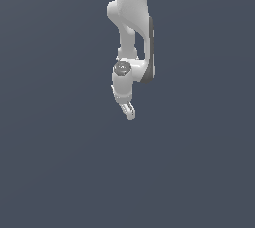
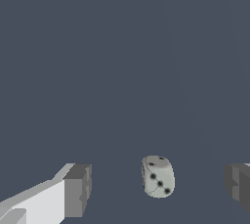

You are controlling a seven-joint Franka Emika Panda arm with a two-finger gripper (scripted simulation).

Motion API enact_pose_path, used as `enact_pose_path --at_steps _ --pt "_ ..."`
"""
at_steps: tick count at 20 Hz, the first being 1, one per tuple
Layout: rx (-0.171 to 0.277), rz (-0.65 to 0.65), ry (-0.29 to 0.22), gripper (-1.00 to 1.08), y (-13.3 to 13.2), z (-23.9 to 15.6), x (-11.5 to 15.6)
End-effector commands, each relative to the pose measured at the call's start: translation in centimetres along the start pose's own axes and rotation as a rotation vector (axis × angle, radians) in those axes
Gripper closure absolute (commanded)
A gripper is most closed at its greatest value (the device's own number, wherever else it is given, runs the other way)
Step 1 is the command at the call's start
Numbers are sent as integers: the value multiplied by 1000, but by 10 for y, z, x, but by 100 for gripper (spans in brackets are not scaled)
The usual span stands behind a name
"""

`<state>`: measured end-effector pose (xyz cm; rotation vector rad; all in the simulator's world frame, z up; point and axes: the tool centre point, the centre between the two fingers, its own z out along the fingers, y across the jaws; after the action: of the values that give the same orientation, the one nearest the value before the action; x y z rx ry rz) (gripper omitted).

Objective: Pick up the object and move it to a goal position.

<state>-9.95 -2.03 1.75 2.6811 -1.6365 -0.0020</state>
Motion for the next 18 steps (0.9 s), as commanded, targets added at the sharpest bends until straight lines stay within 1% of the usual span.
enact_pose_path --at_steps 1,4,5,18 --pt "1 1 0 -92 0 6 0" --pt "1 1 0 -92 0 9 0" --pt "1 1 0 108 0 9 0" --pt "1 4 1 108 0 6 3"
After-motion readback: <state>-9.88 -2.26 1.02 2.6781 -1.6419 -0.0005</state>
